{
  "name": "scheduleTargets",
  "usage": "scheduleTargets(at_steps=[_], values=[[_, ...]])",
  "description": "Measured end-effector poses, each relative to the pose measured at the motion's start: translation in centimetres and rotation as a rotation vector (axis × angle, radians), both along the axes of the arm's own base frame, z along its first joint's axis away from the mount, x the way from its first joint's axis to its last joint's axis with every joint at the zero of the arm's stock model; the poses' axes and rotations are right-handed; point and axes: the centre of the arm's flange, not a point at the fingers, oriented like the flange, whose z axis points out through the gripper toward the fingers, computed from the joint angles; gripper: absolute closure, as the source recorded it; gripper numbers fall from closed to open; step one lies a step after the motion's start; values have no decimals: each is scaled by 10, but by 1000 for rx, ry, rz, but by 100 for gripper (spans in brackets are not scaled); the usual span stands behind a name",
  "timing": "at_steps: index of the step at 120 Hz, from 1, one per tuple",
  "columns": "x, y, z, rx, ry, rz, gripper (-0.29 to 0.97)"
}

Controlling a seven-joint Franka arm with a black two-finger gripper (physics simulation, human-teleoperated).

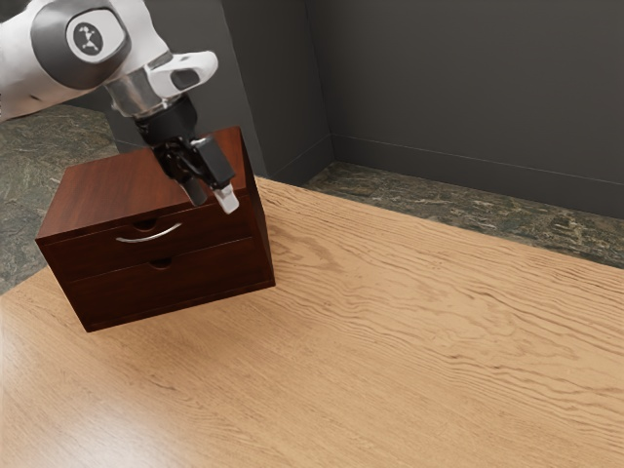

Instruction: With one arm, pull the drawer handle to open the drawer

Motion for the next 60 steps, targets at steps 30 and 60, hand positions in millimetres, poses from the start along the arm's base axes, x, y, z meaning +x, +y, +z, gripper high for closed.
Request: scheduleTargets(at_steps=[30, 60], values=[[-23, -15, -7, 10, 48, -5, 2], [-48, -21, 13, 60, 72, 121, 2]])
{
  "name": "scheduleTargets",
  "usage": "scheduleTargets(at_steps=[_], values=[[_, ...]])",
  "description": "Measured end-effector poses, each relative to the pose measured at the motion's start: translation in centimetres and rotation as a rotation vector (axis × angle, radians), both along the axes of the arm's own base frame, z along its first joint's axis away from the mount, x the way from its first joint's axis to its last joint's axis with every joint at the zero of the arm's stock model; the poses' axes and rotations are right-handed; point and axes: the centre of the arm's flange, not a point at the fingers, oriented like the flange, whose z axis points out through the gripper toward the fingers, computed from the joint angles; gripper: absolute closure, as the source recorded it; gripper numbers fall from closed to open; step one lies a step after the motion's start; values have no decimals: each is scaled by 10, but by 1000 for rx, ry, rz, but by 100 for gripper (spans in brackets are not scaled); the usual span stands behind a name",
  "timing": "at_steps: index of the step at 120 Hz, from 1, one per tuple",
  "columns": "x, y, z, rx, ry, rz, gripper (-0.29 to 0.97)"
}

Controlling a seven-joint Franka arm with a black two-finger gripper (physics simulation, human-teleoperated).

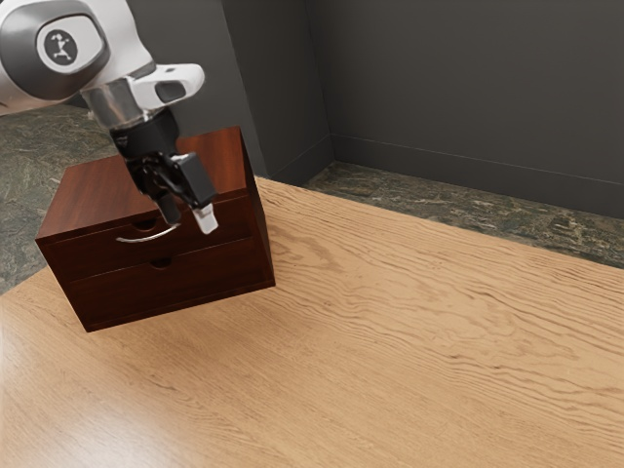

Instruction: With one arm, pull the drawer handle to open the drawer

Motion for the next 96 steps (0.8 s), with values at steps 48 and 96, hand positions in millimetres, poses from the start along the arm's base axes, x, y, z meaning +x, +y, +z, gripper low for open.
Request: scheduleTargets(at_steps=[48, 96], values=[[2, -67, -3, 85, 164, 836, 6], [-64, 92, -46, -57, 202, 1790, 10]])
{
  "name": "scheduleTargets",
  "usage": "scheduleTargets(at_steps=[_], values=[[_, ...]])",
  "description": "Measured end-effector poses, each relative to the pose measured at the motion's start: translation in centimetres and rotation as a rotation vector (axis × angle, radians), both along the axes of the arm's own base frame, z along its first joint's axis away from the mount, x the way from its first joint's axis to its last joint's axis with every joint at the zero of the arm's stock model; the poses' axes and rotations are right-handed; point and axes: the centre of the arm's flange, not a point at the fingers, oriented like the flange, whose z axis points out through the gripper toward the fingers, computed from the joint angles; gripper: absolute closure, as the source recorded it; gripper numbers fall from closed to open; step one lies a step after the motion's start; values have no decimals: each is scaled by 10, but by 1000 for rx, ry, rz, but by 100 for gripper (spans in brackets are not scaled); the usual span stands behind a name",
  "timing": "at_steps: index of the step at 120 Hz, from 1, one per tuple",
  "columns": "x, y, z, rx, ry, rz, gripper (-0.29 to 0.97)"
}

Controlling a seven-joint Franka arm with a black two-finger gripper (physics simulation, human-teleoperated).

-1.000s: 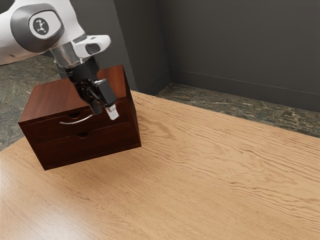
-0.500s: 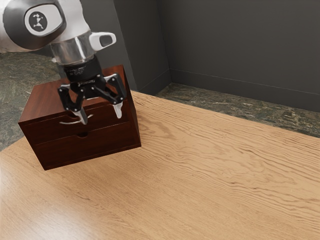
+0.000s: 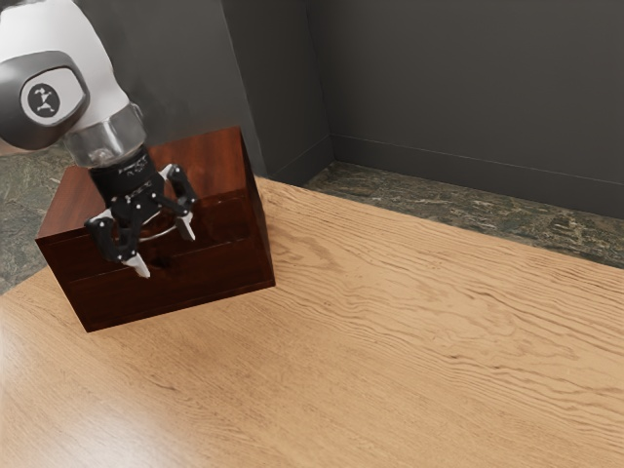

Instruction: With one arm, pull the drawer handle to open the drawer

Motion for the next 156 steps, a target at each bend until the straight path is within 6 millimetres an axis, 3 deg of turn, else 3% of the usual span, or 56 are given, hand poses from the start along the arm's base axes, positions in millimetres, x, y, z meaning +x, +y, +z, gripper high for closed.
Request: scheduleTargets(at_steps=[4, 9, 48, 56, 68, 94, 115, 156], values=[[-16, 18, -3, -4, -9, 85, 10], [-21, 24, -9, 1, -11, 151, 10], [-25, 13, 3, 118, -89, 482, 11], [-33, -1, 11, 149, -106, 533, 10], [-27, -15, 5, 147, -104, 571, 10], [-24, -13, -8, 128, -110, 665, 10], [4, -23, -23, 151, -100, 689, 10], [23, 0, -48, 164, -64, 720, 10]])
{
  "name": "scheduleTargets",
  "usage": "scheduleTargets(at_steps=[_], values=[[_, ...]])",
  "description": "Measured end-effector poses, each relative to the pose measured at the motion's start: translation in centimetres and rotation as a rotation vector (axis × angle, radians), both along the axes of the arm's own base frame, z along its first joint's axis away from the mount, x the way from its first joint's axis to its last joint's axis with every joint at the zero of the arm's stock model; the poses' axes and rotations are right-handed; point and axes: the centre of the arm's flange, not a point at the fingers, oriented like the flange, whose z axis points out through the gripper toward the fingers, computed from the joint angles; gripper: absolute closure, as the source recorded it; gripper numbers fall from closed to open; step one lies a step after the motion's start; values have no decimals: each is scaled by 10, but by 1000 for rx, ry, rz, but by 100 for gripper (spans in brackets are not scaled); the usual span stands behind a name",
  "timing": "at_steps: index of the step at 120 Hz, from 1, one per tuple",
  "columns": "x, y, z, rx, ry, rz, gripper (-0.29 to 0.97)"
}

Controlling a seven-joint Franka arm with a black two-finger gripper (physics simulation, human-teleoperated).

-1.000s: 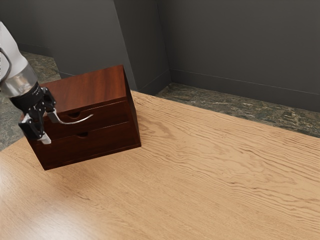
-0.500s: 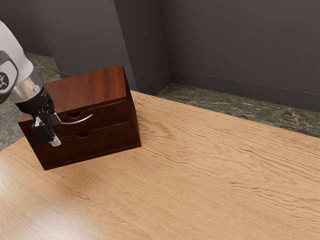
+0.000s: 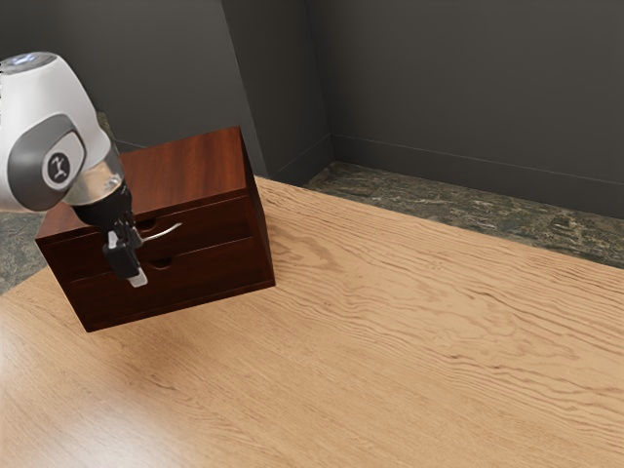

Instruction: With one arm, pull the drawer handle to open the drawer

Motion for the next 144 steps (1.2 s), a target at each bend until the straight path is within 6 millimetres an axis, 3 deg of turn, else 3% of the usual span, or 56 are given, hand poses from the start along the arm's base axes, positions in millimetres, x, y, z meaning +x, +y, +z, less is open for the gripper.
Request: scheduleTargets(at_steps=[45, 64, 103, 144], values=[[13, 20, -11, 35, -27, 21, 11], [24, 29, -7, 66, -63, 12, 12], [36, 25, -22, 61, -71, -4, 13], [34, 20, -36, 49, -46, 2, 18]])
